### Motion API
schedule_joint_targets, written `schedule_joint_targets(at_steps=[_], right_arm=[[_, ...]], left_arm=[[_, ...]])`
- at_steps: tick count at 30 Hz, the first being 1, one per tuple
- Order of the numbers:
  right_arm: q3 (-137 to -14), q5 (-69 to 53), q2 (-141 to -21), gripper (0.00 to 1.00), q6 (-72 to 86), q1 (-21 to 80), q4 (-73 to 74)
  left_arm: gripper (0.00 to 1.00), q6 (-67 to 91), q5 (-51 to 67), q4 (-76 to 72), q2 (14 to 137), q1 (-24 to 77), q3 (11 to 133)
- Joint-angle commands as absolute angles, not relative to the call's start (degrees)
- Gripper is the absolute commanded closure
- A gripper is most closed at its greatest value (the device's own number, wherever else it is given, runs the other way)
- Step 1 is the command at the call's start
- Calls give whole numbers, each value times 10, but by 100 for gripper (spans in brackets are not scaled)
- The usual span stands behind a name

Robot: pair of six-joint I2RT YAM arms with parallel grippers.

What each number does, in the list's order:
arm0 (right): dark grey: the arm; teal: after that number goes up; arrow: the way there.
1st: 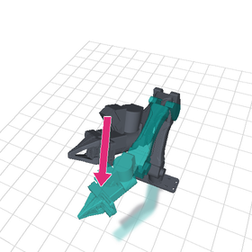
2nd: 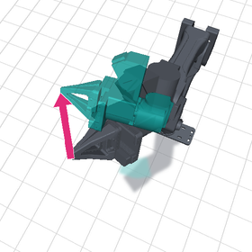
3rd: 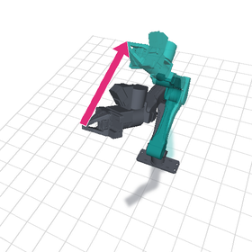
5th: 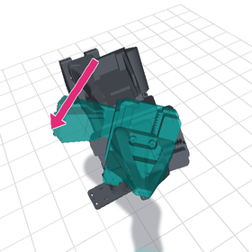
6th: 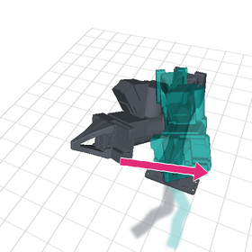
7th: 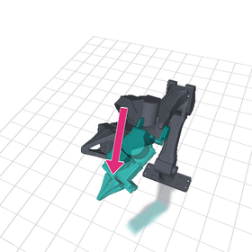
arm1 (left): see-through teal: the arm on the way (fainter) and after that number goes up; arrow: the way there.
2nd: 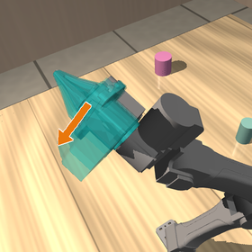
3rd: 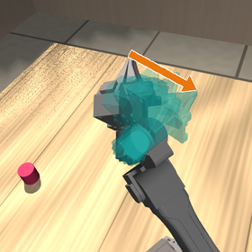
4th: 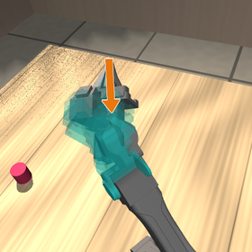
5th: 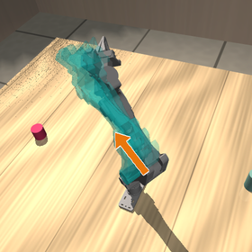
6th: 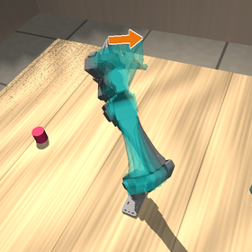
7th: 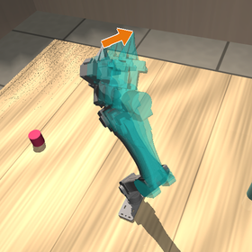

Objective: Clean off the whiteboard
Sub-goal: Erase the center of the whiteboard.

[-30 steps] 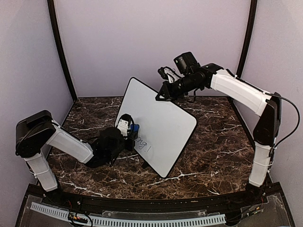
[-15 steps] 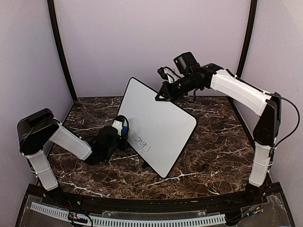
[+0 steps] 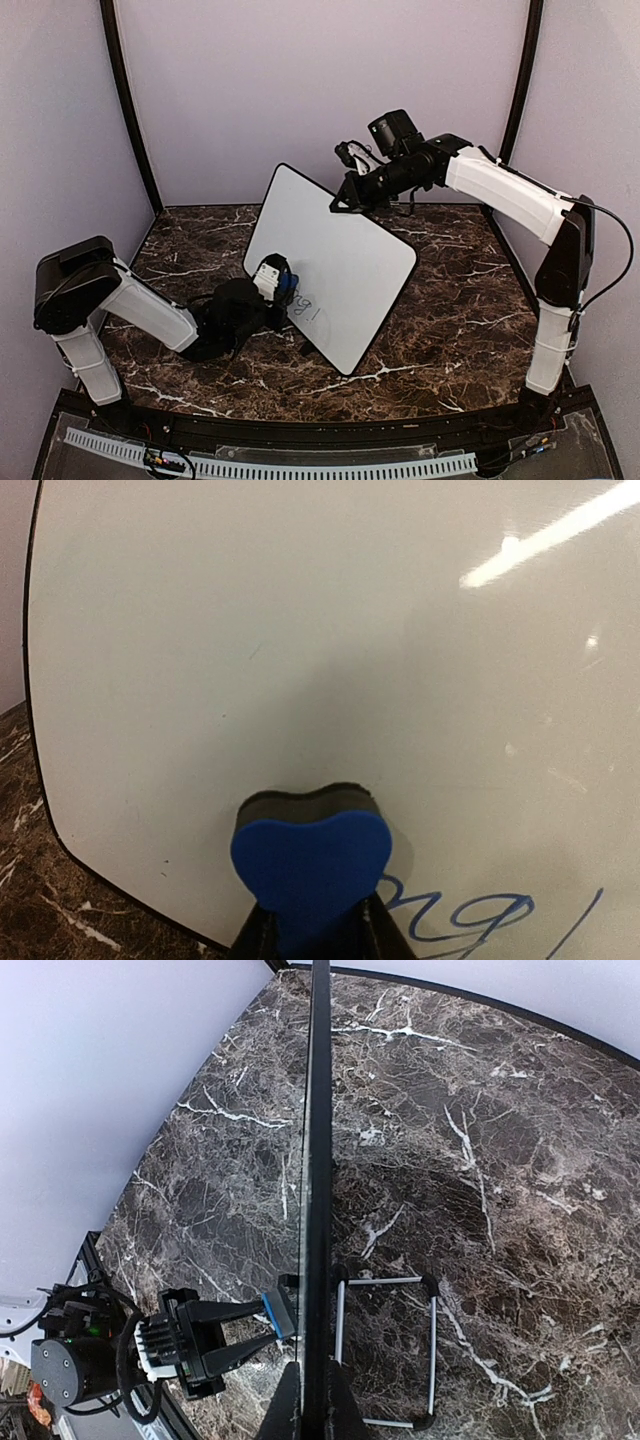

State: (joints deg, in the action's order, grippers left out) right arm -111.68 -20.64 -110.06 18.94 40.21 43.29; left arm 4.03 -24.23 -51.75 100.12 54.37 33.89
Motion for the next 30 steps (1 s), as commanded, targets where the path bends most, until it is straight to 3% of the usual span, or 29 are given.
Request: schedule_joint_targets(at_steps=[1, 9, 18, 21, 30], right_arm=[[-1096, -269, -1121, 100, 152, 435, 458], [-1092, -266, -1117, 100, 150, 435, 459], [-1090, -268, -1115, 100, 153, 435, 456], [-1091, -267, -1115, 100, 154, 435, 457], [-1094, -268, -1118, 100, 154, 435, 457]], left_arm=[[100, 18, -128, -503, 1015, 585, 368], [100, 75, -288, -457, 1019, 545, 355], [100, 99, -302, -404, 1014, 476, 352], [100, 81, -253, -426, 1011, 479, 345], [100, -15, -197, -501, 1021, 583, 353]])
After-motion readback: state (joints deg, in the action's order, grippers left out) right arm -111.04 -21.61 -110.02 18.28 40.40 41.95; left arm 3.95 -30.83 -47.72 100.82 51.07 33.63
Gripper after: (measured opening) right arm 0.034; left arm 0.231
